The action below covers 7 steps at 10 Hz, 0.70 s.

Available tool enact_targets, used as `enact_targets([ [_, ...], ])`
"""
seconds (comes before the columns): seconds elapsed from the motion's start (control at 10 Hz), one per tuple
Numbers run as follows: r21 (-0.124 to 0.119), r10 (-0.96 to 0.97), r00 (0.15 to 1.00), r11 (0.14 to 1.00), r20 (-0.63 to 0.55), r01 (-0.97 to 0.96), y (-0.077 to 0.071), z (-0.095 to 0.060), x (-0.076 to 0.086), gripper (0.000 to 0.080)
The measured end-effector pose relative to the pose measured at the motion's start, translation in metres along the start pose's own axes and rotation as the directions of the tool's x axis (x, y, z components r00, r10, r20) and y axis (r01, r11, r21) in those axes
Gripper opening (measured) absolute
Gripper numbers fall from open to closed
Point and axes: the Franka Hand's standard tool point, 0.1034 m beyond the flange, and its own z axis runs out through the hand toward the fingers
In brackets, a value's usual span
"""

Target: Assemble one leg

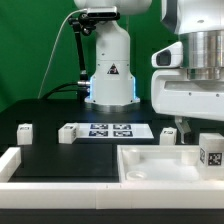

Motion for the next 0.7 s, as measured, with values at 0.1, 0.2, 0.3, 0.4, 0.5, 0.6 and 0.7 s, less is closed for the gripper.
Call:
enact_targets([
  [0.1,0.001,-0.099,0.995,0.995,0.0,0.099,-0.0008,-0.0001,-0.0004,0.0649],
  [0.2,0.001,-0.197,0.98,0.98,-0.001,0.197,-0.001,-0.0001,-0.0003,0.0649],
  [0.3,0.001,-0.285,0.958,0.958,-0.001,0.285,-0.001,0.0001,-0.0004,0.0649],
  [0.4,0.0,-0.338,0.941,0.941,-0.001,0.338,-0.0009,0.0001,-0.0004,0.0649],
  [0.5,-0.008,-0.438,0.899,0.899,-0.003,0.438,-0.001,0.0001,-0.0005,0.0649],
  [0.6,-0.008,-0.455,0.891,0.891,-0.004,0.455,-0.0018,0.0002,-0.0013,0.0649],
  [0.7,-0.014,-0.517,0.856,0.856,-0.004,0.517,-0.0007,0.0001,0.0,0.0649],
])
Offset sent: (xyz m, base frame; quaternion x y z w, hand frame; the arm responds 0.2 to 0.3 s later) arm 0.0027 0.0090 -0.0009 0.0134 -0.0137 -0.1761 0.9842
